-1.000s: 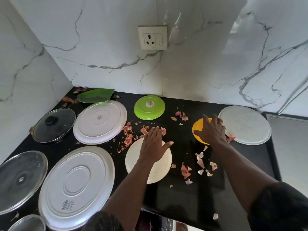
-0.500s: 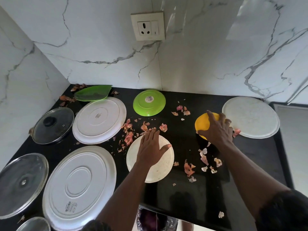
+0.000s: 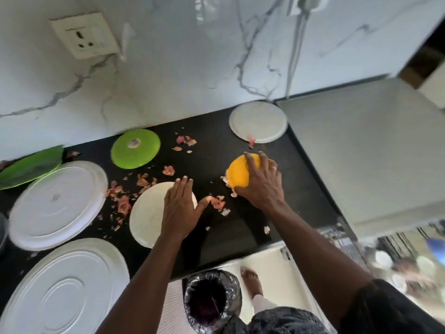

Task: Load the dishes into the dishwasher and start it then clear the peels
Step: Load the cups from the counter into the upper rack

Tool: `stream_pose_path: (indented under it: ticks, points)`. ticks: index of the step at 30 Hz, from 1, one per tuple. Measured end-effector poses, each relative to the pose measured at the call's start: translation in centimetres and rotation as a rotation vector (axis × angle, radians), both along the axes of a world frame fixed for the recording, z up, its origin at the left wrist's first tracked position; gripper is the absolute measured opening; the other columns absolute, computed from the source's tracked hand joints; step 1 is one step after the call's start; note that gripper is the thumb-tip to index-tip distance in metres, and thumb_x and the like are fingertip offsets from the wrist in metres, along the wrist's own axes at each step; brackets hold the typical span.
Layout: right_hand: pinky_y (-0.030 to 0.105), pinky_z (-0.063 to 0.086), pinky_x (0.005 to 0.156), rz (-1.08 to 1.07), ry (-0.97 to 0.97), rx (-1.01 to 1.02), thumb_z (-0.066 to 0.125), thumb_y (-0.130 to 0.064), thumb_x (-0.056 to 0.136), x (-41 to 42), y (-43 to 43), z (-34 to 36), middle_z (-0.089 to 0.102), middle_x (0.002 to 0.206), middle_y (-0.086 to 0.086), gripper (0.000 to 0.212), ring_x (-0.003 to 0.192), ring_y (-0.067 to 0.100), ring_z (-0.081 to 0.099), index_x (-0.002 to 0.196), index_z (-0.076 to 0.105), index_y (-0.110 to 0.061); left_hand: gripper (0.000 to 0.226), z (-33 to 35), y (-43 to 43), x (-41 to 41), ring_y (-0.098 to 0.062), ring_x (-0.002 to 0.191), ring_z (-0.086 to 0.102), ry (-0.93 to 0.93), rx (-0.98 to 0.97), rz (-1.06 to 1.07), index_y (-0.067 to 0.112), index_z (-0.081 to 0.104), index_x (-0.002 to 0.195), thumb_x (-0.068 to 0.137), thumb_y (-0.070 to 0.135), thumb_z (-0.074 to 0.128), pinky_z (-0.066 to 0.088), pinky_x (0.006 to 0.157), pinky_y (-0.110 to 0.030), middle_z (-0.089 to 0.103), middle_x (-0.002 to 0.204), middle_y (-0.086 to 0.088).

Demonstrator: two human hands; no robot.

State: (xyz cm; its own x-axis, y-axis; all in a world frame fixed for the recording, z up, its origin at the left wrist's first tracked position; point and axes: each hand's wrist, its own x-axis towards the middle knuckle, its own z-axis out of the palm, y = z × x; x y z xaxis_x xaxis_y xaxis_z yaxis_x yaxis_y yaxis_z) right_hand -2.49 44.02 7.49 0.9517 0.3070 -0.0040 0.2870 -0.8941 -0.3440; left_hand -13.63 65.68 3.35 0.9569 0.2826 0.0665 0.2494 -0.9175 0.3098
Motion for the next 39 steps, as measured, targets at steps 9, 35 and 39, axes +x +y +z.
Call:
stream_pose_path:
  ticks: [9,35,39]
  points:
    - [0.057,0.042,0.103,-0.328,-0.012,0.080,0.078,-0.064,0.064,-13.1,-8.6,1.0,0.017,0.160,0.008,0.105,0.138,0.043,0.029,0.150,0.023,-0.037,0.079,-1.2,-8.1,-2.7,-0.033,0.146,0.034,-0.099,-0.001,-0.383,0.006,0.047,0.145,0.091,0.064,0.044,0.030,0.116,-0.052,0.043,0.154,-0.014]
    - [0.056,0.038,0.111,-0.838,0.243,0.074,0.068,-0.076,0.069,-23.0,-48.1,-8.3,0.014,0.161,0.013,0.116,0.142,0.040,0.026,0.158,0.008,-0.031,0.078,-6.8,-45.5,-4.4,-0.028,0.131,0.053,0.204,0.019,-0.913,0.007,0.059,0.134,0.100,0.068,0.025,0.042,0.110,-0.038,0.060,0.138,-0.012]
    - [0.056,0.040,0.108,-0.855,0.261,0.084,0.073,-0.073,0.065,-19.3,-53.9,-11.0,0.019,0.158,0.012,0.115,0.140,0.040,0.028,0.156,0.015,-0.031,0.085,-8.1,-50.0,-1.4,-0.030,0.133,0.052,0.239,0.019,-0.868,0.006,0.056,0.137,0.098,0.071,0.018,0.035,0.114,-0.037,0.058,0.141,-0.014]
